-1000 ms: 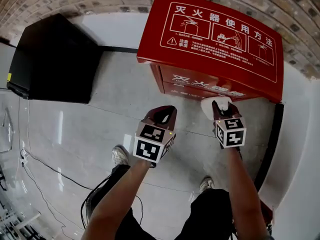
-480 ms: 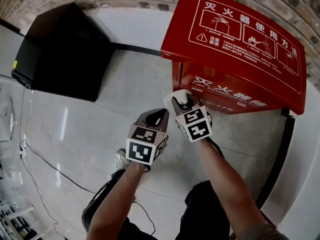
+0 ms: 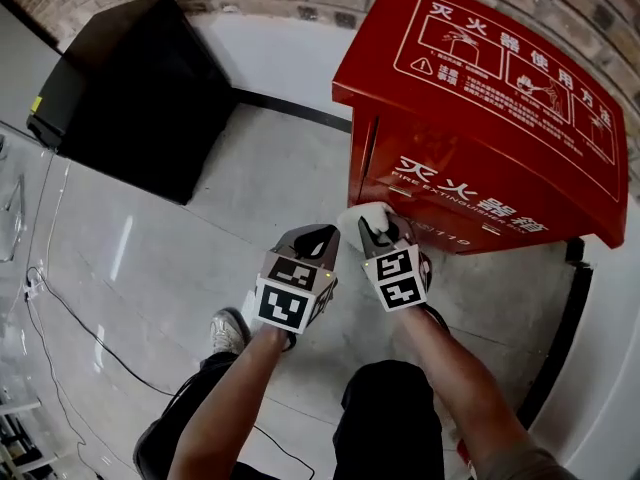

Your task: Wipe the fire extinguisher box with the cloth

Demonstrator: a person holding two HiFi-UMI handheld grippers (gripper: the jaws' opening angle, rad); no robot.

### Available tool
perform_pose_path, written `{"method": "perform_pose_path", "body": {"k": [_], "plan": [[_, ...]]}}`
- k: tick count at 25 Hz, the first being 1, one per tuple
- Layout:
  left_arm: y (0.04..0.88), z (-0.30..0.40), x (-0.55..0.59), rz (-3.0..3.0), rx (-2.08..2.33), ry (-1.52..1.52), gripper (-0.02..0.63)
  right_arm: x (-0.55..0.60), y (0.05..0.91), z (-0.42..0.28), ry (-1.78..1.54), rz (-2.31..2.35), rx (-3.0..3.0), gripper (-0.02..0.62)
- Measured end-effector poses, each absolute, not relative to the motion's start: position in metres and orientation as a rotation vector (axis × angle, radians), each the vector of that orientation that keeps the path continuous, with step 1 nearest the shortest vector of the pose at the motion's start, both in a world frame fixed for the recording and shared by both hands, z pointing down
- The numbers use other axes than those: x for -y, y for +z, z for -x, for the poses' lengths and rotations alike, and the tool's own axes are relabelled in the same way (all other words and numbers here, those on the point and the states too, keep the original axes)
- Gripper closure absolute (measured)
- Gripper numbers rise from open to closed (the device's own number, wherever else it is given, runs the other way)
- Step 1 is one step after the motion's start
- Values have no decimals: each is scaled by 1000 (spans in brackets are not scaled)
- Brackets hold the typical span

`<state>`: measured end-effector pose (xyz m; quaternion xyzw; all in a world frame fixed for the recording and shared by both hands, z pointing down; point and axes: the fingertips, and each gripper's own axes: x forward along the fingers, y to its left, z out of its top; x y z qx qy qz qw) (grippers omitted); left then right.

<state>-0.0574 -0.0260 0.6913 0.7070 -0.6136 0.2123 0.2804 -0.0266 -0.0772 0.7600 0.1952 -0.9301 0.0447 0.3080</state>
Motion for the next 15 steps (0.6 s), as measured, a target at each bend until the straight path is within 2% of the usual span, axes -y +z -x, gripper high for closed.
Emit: {"method": "perform_pose_path", "body": {"k": [7,15], "plan": [[716,20,34,-1930,1584,569,606,102,793,-89,131,-668,2389,517],[742,-10,36,-1939,1525,592,606,125,821,-190,190,-834,2259,517]]}}
